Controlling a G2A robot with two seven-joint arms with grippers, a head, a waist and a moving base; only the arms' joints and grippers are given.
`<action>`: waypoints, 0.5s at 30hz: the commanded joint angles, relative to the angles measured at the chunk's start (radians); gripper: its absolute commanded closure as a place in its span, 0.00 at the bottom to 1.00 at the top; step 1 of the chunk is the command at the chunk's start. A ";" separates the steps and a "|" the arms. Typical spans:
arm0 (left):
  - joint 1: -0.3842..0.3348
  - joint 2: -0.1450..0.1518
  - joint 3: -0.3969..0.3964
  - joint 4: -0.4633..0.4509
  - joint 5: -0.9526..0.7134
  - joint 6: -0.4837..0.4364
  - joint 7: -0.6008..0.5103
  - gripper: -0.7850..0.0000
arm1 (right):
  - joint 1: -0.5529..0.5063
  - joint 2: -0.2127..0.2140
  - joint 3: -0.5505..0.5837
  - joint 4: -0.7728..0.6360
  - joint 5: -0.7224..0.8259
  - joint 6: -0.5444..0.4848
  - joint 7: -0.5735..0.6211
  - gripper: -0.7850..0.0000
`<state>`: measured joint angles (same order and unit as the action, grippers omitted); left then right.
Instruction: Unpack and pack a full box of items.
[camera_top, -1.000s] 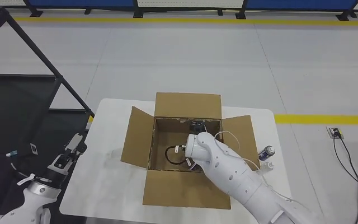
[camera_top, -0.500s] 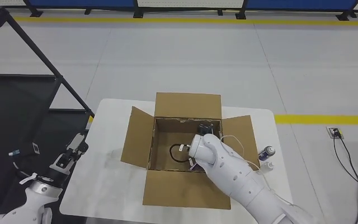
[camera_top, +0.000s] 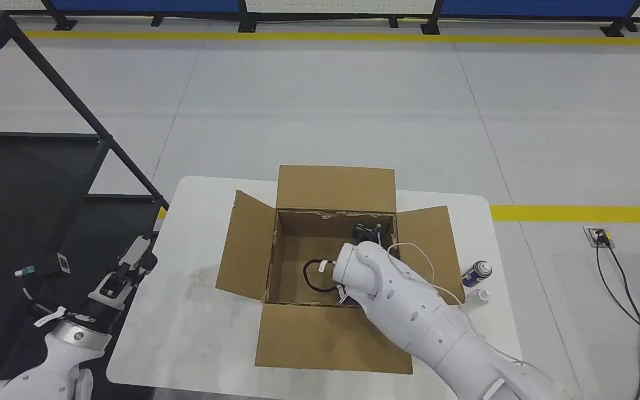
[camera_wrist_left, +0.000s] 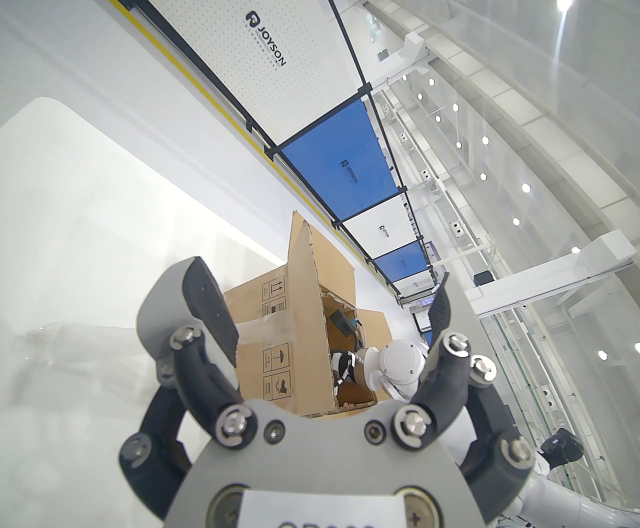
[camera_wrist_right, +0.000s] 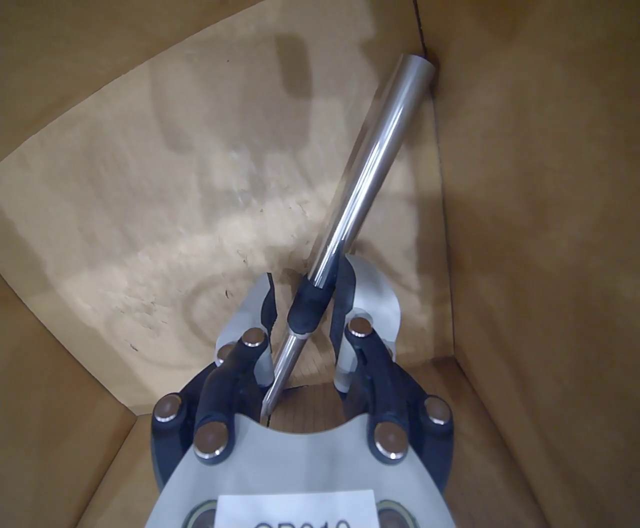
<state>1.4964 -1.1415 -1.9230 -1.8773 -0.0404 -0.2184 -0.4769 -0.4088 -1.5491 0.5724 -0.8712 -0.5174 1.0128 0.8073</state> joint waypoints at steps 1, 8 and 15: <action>0.000 0.001 -0.002 0.001 -0.003 -0.001 0.002 0.00 | 0.009 -0.006 -0.010 0.016 0.014 -0.001 0.001 0.68; 0.004 0.003 -0.010 0.007 -0.013 -0.003 0.012 0.00 | 0.044 -0.030 -0.059 0.076 0.067 -0.001 0.001 0.69; 0.009 0.004 -0.016 0.008 -0.019 -0.008 0.022 0.00 | 0.077 -0.061 -0.102 0.155 0.100 -0.001 0.001 0.72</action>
<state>1.5047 -1.1375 -1.9382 -1.8692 -0.0592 -0.2261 -0.4573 -0.3347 -1.6063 0.4738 -0.7261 -0.4223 1.0123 0.8079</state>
